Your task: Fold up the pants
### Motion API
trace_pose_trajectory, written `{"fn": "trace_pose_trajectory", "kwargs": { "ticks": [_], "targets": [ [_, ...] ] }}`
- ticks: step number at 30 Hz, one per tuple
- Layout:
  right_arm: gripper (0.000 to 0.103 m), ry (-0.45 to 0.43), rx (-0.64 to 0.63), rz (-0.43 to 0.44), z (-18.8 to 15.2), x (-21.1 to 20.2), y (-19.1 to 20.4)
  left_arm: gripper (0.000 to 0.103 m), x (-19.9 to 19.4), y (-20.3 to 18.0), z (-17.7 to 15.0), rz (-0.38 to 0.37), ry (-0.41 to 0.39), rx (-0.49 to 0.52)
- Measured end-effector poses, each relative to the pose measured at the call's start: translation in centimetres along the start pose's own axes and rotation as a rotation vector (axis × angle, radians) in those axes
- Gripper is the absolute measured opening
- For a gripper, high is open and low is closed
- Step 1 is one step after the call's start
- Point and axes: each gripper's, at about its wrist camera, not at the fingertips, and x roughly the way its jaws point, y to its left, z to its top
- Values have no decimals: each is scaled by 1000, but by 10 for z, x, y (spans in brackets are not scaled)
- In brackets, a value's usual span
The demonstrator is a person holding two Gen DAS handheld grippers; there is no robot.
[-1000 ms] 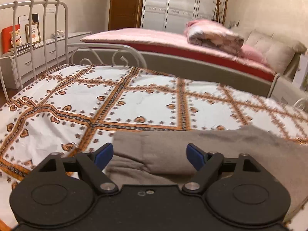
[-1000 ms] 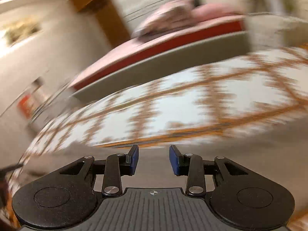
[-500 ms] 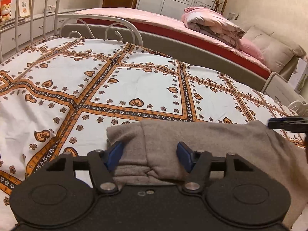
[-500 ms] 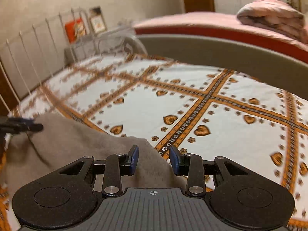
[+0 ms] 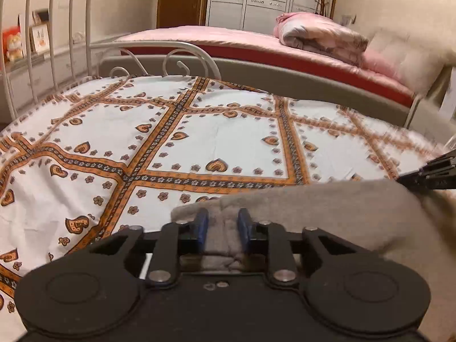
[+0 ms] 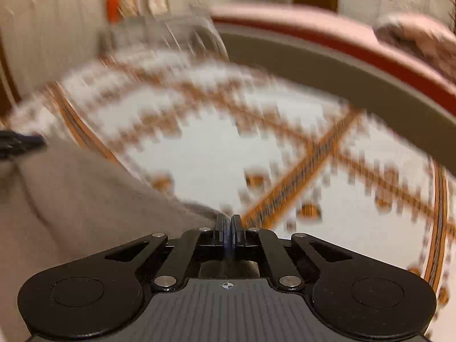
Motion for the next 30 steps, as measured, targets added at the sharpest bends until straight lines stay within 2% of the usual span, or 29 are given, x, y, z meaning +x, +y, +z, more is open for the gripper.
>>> {"fn": "trace_pose_trajectory", "kwargs": {
  "ticks": [2,4,5,6,8,10,12,15,16,17,18,21,23,24,27,30],
  "targets": [
    [4,-30,51,-14,-2,-1,-1,23,-3,-2,0,22,-7,9],
    [4,-87,98,10,0,-24,-7,29,-15,0,4,36,-16,-18],
    [4,-138,123,-4,-2,-44,-14,38,-24,-1,6,39,-31,-25],
    [4,-181,141,-16,-6,-63,-20,55,-35,-3,6,40,-51,-25],
    [4,-234,222,-8,-25,-110,-48,73,-53,-10,6,42,-96,7],
    [4,-272,297,-34,-57,-157,-78,75,-71,-24,0,36,-116,47],
    [4,-296,345,-126,-92,-201,-102,83,-83,-38,-9,5,-105,69],
    [5,-305,524,-241,-163,-261,-145,88,-89,-57,-21,-27,-70,110],
    [11,-316,605,-263,-189,-278,-158,88,-88,-62,-24,-33,-49,128],
    [22,-327,679,-289,-214,-294,-170,88,-87,-66,-26,-34,-26,145],
    [27,-347,767,-318,-243,-310,-180,89,-86,-69,-27,-35,-11,151],
    [30,-425,1022,-355,-320,-347,-199,90,-82,-73,-33,-56,31,128],
    [30,-429,1196,-326,-359,-361,-212,92,-78,-77,-37,-66,56,144],
    [30,-438,1246,-304,-371,-368,-219,94,-72,-81,-40,-62,78,164],
    [30,-457,1321,-327,-390,-378,-230,96,-54,-84,-54,-53,150,219],
    [30,-452,1410,-294,-408,-378,-241,97,-52,-84,-58,-55,135,218]
  ]
}}
